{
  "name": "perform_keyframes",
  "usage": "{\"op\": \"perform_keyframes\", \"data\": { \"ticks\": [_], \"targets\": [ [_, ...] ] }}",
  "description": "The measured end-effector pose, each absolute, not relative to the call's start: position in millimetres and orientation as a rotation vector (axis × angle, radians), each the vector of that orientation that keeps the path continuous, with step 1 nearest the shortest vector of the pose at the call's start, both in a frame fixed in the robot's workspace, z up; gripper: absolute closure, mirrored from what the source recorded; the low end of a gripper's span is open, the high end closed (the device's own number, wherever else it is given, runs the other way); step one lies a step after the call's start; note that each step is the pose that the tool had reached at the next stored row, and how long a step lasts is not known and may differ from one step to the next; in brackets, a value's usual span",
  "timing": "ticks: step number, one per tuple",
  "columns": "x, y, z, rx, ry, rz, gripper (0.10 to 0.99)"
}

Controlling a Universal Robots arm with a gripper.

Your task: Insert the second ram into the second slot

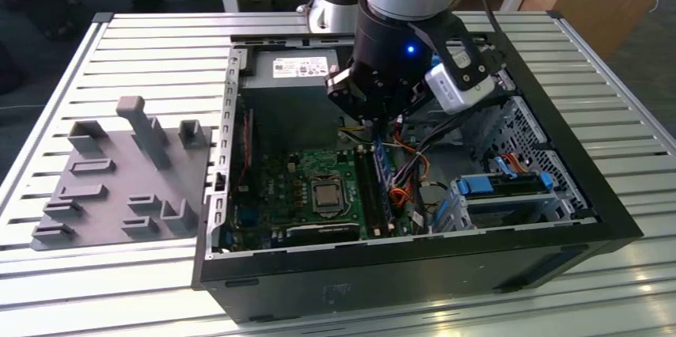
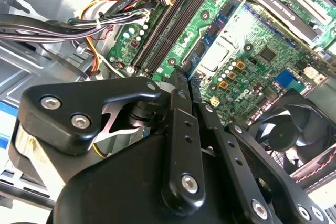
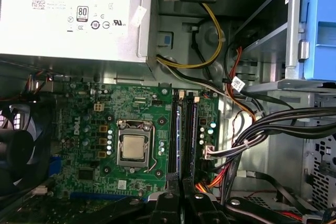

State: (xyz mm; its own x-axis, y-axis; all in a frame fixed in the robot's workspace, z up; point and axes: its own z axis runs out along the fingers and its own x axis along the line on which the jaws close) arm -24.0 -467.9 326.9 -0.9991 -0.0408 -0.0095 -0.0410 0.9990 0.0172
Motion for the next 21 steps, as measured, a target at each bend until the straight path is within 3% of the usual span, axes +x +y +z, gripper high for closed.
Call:
{"op": "perform_keyframes", "data": {
  "ticks": [21],
  "targets": [
    [-24.0, -467.8, 320.8, -0.060, 3.132, 0.027, 0.949]
  ]
}}
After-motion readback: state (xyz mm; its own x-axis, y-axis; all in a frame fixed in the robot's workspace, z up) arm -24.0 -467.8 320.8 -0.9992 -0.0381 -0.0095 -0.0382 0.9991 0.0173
